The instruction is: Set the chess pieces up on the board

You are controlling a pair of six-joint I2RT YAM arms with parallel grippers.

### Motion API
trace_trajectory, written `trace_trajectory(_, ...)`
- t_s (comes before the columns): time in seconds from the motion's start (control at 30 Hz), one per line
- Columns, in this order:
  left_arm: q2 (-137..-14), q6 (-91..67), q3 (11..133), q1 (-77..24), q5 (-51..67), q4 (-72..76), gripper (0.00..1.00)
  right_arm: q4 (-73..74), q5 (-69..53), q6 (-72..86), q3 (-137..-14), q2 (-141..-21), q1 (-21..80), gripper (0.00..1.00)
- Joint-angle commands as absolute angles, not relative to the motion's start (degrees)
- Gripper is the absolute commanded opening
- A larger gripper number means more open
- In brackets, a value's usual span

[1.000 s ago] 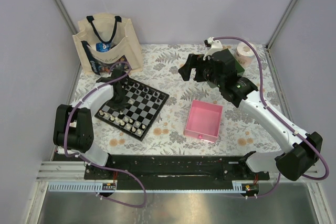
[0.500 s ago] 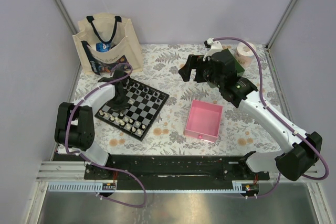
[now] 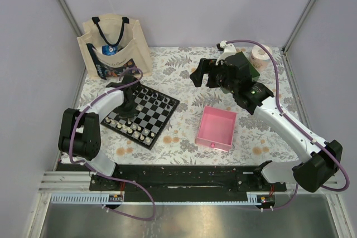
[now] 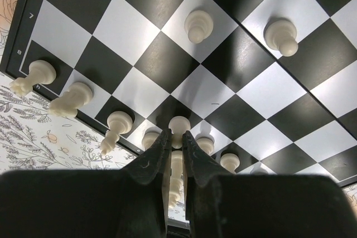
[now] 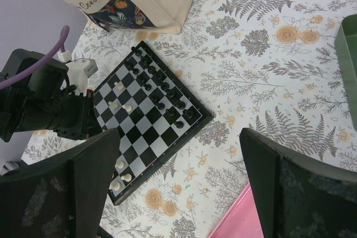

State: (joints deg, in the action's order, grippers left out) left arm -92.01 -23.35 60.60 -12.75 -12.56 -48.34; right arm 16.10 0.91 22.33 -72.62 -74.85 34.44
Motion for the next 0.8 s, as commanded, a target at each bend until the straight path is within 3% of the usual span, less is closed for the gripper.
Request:
trace_trajectory(0.0, -92.38, -22.85, 60.38, -13.36, -14.76, -49.04, 0.03, 13.97, 1.85, 21.36, -72.51, -72.77, 33.93, 0.99)
trace_trajectory(0.5, -93.25, -23.12, 60.82, -13.36, -15.29, -49.39, 0.06, 13.97, 2.11, 21.27, -72.25, -72.69, 34.01, 0.99)
trace_trajectory(0.77, -92.81, -23.29, 61.0, -13.45, -15.47, -49.13, 0.21, 13.89, 2.11, 21.27, -72.07, -72.51, 34.01, 0.99)
